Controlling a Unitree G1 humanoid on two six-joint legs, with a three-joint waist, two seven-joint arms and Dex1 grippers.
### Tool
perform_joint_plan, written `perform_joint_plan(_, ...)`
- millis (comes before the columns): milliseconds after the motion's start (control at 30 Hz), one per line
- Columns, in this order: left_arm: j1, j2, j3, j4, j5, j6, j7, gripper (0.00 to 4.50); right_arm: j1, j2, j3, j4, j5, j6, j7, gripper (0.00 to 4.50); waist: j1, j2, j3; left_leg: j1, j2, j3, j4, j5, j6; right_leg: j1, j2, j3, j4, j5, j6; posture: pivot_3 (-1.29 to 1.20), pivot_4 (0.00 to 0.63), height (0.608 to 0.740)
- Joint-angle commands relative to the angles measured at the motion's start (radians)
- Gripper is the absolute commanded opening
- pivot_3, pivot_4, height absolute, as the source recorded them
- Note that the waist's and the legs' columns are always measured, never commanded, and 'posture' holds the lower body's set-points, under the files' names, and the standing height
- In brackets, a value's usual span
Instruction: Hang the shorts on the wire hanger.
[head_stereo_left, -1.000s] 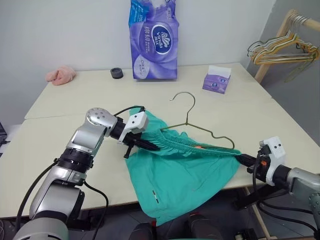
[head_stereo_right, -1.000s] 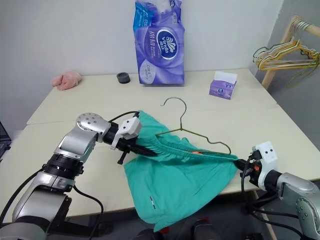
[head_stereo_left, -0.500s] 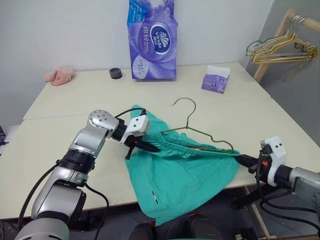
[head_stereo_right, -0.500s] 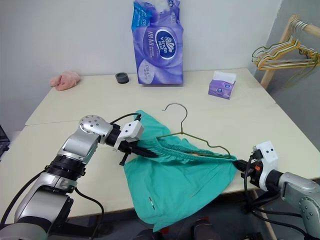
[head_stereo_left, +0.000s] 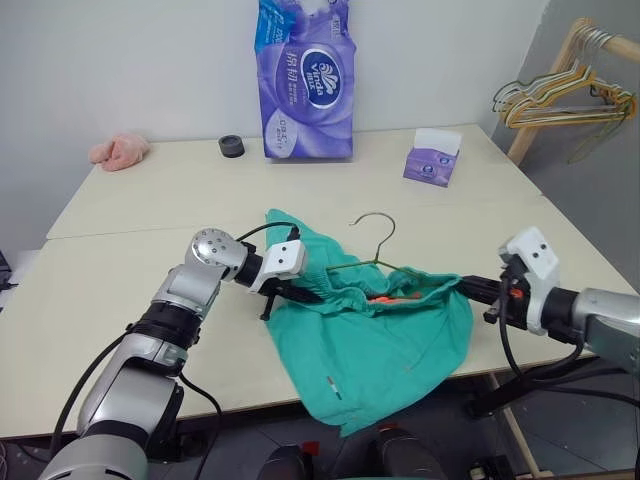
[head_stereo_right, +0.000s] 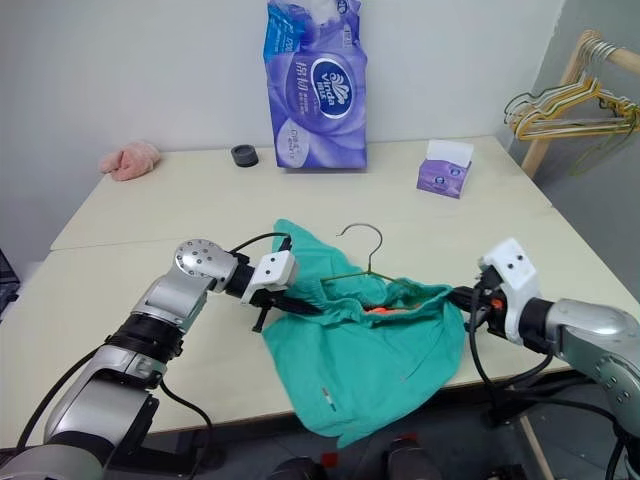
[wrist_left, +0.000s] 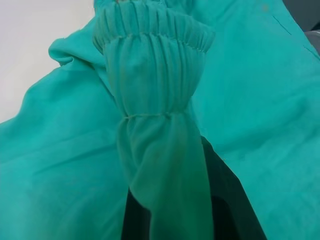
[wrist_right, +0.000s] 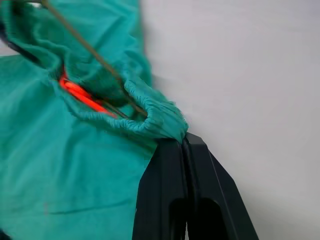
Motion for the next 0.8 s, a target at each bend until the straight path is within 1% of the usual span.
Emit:
perform_joint_plan(33, -0.031, -0.025, 0.014, -0.016, 0.002, -0.009, 0.041, 0.01, -0.081, -0.046, 0.088, -0.034, -0.016, -0.02, 0.042, 0.0, 0.001, 0.0, 0.0, 0.0, 0.0, 0.0, 0.0, 0.0, 0.0, 0.0, 0.0, 0.0, 0.0, 0.0, 0.0, -0.2, 0.076, 0.74)
perform_joint_plan(200, -0.009, -0.05, 0.012, -0.045, 0.004, 0.001, 0.076, 0.01, -0.174, -0.063, 0.177, 0.011, -0.063, -0.035, 0.057, 0.0, 0.0, 0.0, 0.0, 0.0, 0.0, 0.0, 0.0, 0.0, 0.0, 0.0, -0.001, 0.0, 0.0, 0.0, 0.0, -0.2, 0.075, 0.74)
perform_joint_plan(267, 0.009, -0.052, 0.011, -0.069, 0.0, 0.012, 0.081, 0.01, -0.189, -0.082, 0.197, 0.03, -0.095, -0.063, 0.075, 0.0, 0.0, 0.0, 0.0, 0.0, 0.0, 0.0, 0.0, 0.0, 0.0, 0.0, -0.002, 0.0, 0.0, 0.0, 0.0, -0.19, 0.075, 0.74)
perform_joint_plan(367, 0.029, -0.047, 0.01, -0.092, -0.002, 0.021, 0.084, 0.01, -0.182, -0.135, 0.216, 0.04, -0.142, -0.112, 0.12, 0.65, 0.001, 0.0, 0.0, 0.0, 0.0, 0.0, 0.0, 0.0, 0.0, 0.0, -0.002, 0.0, 0.0, 0.0, 0.0, -0.19, 0.075, 0.74)
perform_joint_plan(600, 0.052, -0.05, 0.014, -0.128, -0.007, 0.041, 0.092, 0.01, -0.122, -0.258, 0.204, 0.041, -0.195, -0.18, 0.225, 2.96, 0.001, 0.0, 0.0, 0.0, 0.0, 0.0, 0.0, 0.0, 0.0, 0.0, -0.002, -0.001, 0.0, 0.0, 0.0, -0.19, 0.074, 0.74)
perform_joint_plan(667, 0.055, -0.053, 0.012, -0.136, -0.009, 0.046, 0.092, 0.01, -0.074, -0.293, 0.198, 0.045, -0.211, -0.191, 0.25, 2.98, 0.002, 0.0, 0.0, 0.0, 0.0, 0.0, 0.0, 0.0, 0.0, 0.0, -0.002, -0.001, -0.001, 0.0, 0.0, -0.19, 0.074, 0.74)
perform_joint_plan(800, 0.052, -0.056, 0.01, -0.133, -0.009, 0.047, 0.091, 0.01, -0.025, -0.309, 0.209, 0.08, -0.256, -0.23, 0.263, 2.98, 0.0, 0.0, 0.0, 0.0, 0.0, 0.0, 0.0, 0.0, 0.0, 0.0, -0.003, 0.0, 0.0, 0.0, 0.0, -0.2, 0.069, 0.74)
